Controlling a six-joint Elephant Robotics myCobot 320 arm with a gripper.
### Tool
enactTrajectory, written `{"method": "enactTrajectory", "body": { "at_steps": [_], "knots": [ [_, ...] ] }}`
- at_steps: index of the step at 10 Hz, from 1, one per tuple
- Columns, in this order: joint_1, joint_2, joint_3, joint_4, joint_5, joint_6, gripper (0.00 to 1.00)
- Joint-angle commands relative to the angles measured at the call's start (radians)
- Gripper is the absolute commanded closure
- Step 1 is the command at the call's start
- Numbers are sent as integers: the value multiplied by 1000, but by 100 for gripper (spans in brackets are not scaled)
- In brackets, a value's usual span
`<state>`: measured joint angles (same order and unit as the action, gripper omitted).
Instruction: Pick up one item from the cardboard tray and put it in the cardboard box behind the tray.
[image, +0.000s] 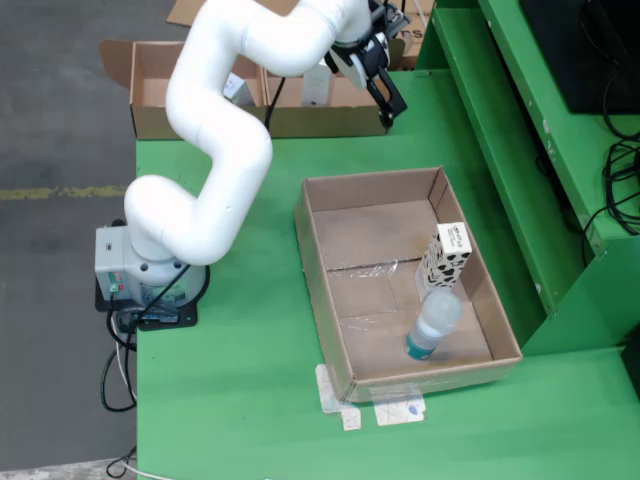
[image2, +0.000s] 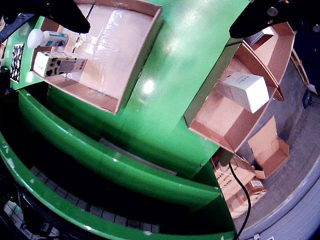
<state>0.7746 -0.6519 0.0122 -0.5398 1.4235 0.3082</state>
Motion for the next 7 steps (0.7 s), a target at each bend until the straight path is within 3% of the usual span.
{"method": "enactTrajectory", "body": {
  "at_steps": [1, 7],
  "knots": [
    [-441, 628, -1175, 599, 89, -205, 0],
    [-673, 630, -1254, 683, 171, -326, 0]
  ]
}}
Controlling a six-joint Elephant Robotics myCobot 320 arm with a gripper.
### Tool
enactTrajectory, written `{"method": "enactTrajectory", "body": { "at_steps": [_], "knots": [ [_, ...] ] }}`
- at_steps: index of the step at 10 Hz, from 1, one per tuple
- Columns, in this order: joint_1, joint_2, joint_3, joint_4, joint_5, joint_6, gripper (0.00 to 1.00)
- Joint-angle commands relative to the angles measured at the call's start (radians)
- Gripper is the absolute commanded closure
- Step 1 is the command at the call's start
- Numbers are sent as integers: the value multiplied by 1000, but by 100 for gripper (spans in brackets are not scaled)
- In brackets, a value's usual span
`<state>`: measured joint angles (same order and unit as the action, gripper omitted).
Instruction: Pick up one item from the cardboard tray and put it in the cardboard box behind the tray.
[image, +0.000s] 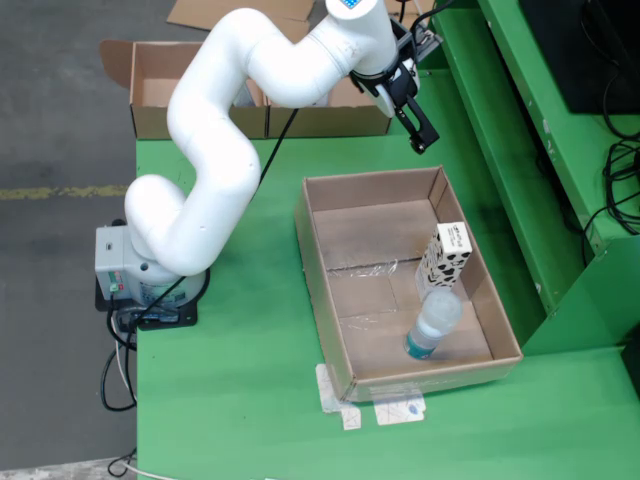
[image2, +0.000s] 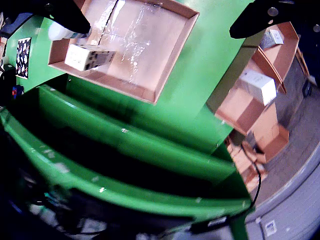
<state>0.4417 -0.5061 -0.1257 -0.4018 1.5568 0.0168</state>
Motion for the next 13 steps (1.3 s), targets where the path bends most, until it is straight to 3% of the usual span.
{"method": "enactTrajectory", "body": {
  "at_steps": [1, 4, 13],
  "knots": [
    [-384, 495, -1166, 577, 58, -48, 0],
    [-478, 563, -1269, 607, 98, -81, 0],
    [-478, 563, -1269, 607, 98, -81, 0]
  ]
}}
